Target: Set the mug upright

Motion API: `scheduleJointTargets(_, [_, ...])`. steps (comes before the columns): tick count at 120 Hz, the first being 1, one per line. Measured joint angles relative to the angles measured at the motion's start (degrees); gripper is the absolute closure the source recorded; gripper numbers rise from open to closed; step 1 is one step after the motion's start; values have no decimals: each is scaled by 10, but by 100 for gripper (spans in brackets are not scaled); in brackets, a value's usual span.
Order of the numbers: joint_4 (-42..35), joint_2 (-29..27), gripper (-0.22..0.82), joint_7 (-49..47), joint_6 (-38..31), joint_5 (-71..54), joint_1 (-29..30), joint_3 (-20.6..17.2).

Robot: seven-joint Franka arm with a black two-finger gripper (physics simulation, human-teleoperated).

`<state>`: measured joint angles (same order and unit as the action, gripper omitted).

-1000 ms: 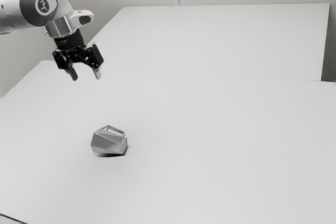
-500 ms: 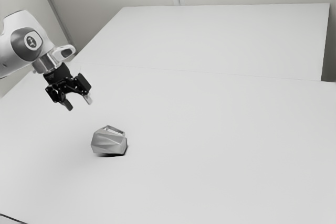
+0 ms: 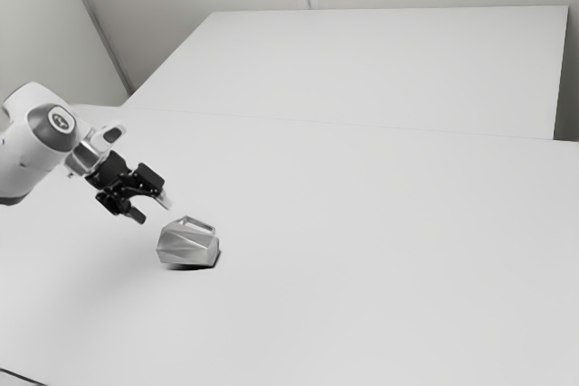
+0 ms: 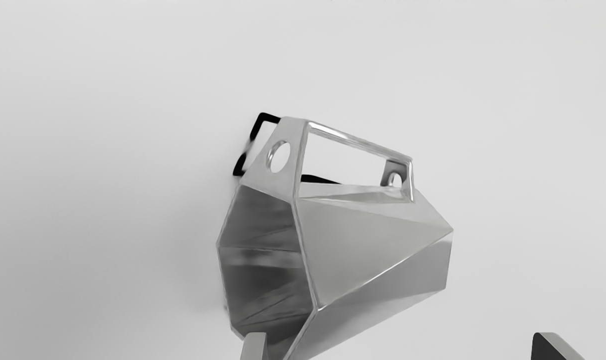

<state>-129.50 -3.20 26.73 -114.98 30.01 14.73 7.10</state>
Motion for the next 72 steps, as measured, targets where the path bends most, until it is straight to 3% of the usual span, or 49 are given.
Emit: scheduleJointTargets(72, [-46,62,3,169,-56,177,15,2])
